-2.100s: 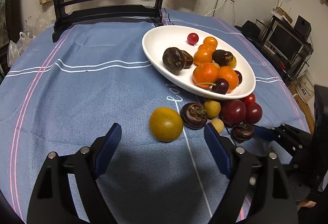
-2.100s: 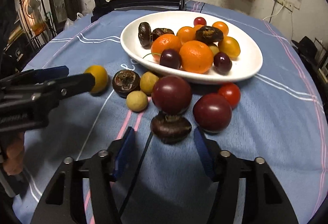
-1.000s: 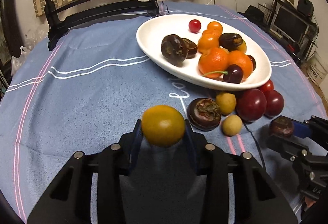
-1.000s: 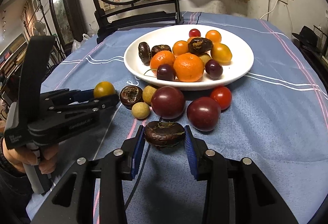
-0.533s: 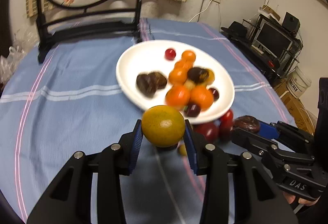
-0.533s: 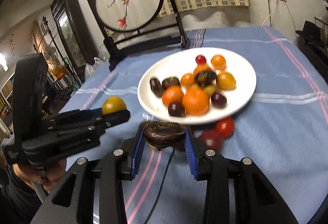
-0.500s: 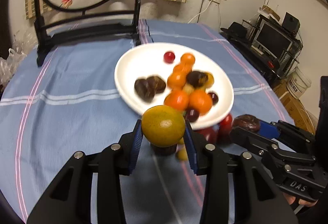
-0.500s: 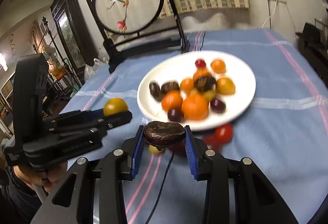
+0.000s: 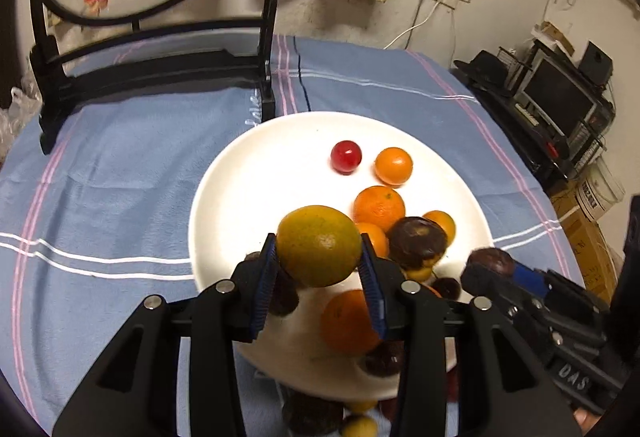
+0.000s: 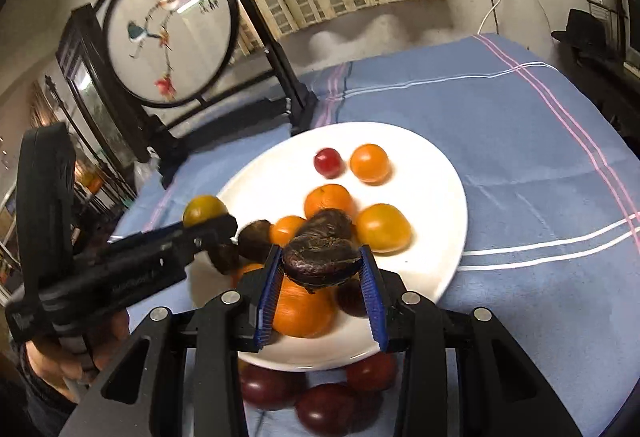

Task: Organize fruits
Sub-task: 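Release the yellow plum and date onto the plate from both tools, then grasp a dark red plum with the right tool while the left tool grasps a dark round fruit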

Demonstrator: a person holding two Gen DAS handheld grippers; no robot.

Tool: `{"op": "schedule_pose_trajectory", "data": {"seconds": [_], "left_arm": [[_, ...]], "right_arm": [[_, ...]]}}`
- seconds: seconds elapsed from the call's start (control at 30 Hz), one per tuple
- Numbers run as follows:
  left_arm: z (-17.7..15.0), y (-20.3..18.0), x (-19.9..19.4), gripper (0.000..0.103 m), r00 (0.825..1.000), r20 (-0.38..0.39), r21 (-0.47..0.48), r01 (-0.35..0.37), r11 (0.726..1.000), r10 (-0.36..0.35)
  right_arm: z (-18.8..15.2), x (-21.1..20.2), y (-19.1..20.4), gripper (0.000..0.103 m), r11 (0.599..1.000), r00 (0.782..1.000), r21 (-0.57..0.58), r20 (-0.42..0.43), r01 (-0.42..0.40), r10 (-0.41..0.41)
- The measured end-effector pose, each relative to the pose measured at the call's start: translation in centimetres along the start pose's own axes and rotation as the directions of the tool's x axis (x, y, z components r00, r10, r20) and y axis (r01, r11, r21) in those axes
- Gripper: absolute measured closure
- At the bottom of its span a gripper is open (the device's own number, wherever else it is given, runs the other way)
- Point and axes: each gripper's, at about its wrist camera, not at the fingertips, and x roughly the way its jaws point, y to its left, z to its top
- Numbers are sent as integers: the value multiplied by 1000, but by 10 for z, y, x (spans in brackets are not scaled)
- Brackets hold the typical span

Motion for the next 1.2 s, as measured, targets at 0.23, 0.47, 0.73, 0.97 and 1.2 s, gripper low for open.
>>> {"op": "schedule_pose_trajectory", "data": {"seconds": [0.23,0.47,0.73,0.97,1.2], "left_arm": [[-10,-2,-11,40,997,69,-11,-25,1000,26],[-38,8,-52,31,992,121,-15,-30,999,32],[-75,18,-63,28,994,98,-14,-44,999,46],[-105,24,-65,28,997,60,5,-44,999,44],[-116,24,-68,27,998,44,22,-37,999,36]], "right_arm": [[-3,-3,-24,34,993,998,112,37,-45,41],[-17,-13,-21,34,995,1000,104,25,-13,11],[-45,-33,-9,31,998,999,56,33,41,-42],[-71,-44,-5,30,996,996,26,21,81,-81],[-85,-49,3,30,994,994,-23,10,105,-105]]}}
